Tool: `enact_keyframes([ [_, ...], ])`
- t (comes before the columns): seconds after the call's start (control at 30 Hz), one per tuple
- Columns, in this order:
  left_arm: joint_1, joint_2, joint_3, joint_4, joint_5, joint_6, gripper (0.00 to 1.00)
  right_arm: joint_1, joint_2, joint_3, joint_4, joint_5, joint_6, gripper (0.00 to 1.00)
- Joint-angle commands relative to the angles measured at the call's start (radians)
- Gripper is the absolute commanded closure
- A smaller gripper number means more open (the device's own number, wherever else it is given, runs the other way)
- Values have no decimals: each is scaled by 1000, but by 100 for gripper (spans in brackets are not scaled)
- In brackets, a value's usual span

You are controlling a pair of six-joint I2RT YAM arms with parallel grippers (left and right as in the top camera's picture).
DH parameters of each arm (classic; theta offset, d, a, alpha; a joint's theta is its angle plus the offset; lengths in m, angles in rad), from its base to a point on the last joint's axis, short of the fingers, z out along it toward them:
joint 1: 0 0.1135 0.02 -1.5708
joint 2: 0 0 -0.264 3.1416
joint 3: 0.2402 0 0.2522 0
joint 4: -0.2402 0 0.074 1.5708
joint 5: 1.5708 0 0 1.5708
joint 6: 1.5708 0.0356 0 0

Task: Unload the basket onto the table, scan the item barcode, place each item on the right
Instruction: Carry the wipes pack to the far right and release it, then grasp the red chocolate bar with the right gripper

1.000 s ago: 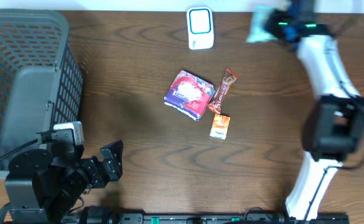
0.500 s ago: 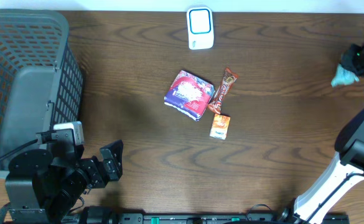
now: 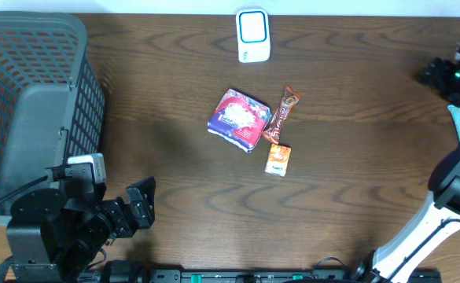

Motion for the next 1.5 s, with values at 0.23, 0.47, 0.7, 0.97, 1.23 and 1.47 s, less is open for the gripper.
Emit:
enact_keyframes([
  [0.23, 4, 1, 14, 0, 15, 2, 2, 320, 6, -9, -187, -208, 4, 19],
  [0.47, 4, 1, 14, 0, 15, 2, 2, 526, 6, -53, -128, -6, 261, 34],
  [0.7, 4, 1, 14, 0, 15, 2, 2, 692, 6, -151, -37, 277, 531, 38],
  [0.97, 4, 1, 14, 0, 15, 2, 2, 784, 6, -284, 29, 391, 714, 48],
  [1.23, 4, 1, 14, 0, 15, 2, 2, 799, 3, -326, 39, 364, 673, 99],
  [1.47, 4, 1, 14, 0, 15, 2, 2, 722, -31, -113, -176, 164, 439, 99],
])
